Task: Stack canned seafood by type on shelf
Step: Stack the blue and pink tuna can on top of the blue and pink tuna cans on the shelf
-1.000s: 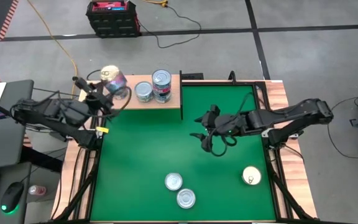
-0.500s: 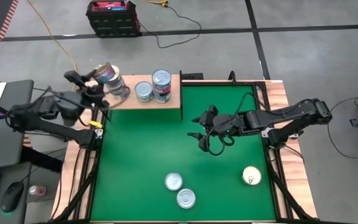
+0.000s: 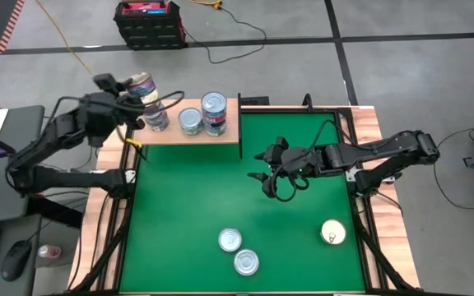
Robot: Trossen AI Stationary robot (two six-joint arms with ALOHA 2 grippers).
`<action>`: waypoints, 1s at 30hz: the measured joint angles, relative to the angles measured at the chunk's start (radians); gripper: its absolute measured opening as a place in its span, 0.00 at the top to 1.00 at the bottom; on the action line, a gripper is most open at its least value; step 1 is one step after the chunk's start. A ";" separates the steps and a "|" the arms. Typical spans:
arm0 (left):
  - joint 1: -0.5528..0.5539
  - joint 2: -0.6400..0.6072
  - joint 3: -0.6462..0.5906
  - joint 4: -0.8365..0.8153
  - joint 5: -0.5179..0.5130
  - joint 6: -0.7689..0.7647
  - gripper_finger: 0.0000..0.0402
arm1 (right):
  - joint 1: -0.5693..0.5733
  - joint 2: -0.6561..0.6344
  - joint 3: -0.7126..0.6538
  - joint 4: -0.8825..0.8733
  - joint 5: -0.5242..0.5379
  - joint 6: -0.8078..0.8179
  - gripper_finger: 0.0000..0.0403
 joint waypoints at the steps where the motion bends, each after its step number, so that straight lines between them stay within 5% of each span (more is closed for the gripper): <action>1: 0.031 0.009 0.006 -0.024 0.026 0.010 0.51 | 0.001 0.000 0.000 0.000 0.000 0.000 0.23; 7: 0.123 0.015 0.024 -0.033 0.099 0.043 0.51 | 0.010 0.000 0.000 -0.002 -0.002 0.014 0.23; 15: 0.138 0.038 0.024 -0.054 0.169 0.348 0.51 | 0.011 0.000 0.000 -0.002 -0.002 0.025 0.23; 30: 0.138 0.086 0.024 -0.175 0.089 0.283 0.50 | 0.011 0.000 0.000 -0.001 -0.001 0.053 0.23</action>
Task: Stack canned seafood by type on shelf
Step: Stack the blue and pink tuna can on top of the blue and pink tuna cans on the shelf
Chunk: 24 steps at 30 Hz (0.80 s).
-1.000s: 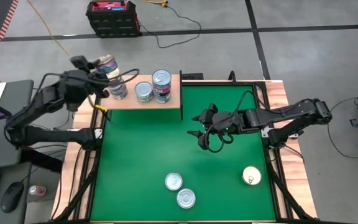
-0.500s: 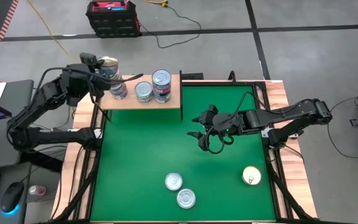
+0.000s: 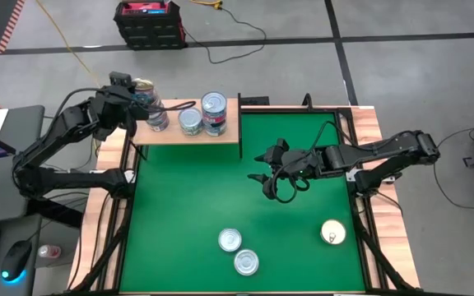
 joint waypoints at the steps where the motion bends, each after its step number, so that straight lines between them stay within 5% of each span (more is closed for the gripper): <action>1: 0.000 0.000 0.000 0.000 0.003 -0.010 0.50 | 0.000 0.000 0.000 0.000 0.000 0.000 0.23; 13: 0.000 0.001 -0.001 -0.007 0.084 -0.054 0.38 | 0.000 0.000 0.000 0.003 0.001 0.009 0.23; 24: 0.000 -0.025 0.001 -0.072 0.140 -0.160 0.37 | -0.002 0.000 0.000 0.034 0.001 0.008 0.23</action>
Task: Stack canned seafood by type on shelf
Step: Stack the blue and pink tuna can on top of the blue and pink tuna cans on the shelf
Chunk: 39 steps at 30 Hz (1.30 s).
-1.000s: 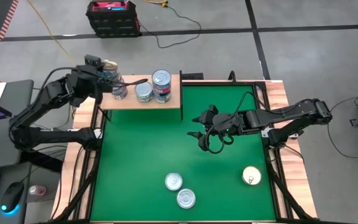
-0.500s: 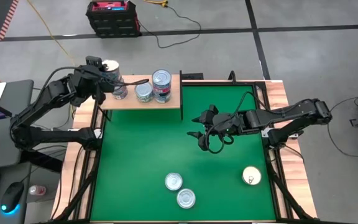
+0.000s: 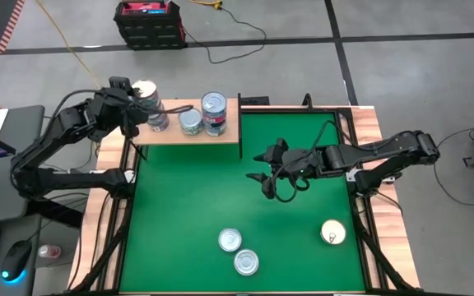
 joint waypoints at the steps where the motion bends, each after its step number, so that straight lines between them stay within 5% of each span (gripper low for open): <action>1: 0.000 0.001 0.004 -0.012 0.012 -0.011 0.37 | 0.000 0.000 0.000 0.008 0.000 0.000 0.23; 27: -0.002 0.009 0.137 -0.124 0.082 -0.103 0.37 | -0.001 0.000 0.000 0.029 0.002 0.017 0.23; 39: -0.215 0.019 0.162 -0.138 0.441 -0.342 0.37 | -0.044 0.036 0.000 -0.096 -0.319 0.095 0.23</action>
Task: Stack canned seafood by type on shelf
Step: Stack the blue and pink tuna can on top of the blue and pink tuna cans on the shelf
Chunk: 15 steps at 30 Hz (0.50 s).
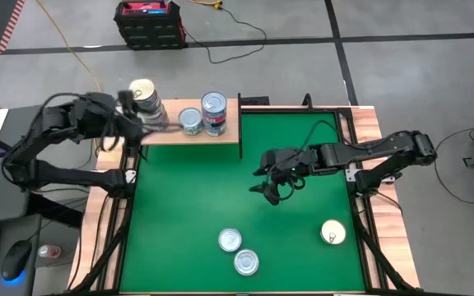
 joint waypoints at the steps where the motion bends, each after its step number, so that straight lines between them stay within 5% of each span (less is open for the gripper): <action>1: -0.023 0.007 -0.006 0.000 0.024 -0.039 0.37 | -0.004 0.005 0.000 -0.016 -0.033 0.006 0.23; 7: -0.137 0.071 -0.052 0.025 0.225 -0.382 0.37 | -0.010 0.050 0.000 -0.171 -0.281 0.045 0.23; 15: -0.331 0.197 -0.188 0.201 0.330 -0.719 0.37 | 0.020 0.184 0.000 -0.207 -0.339 0.029 0.26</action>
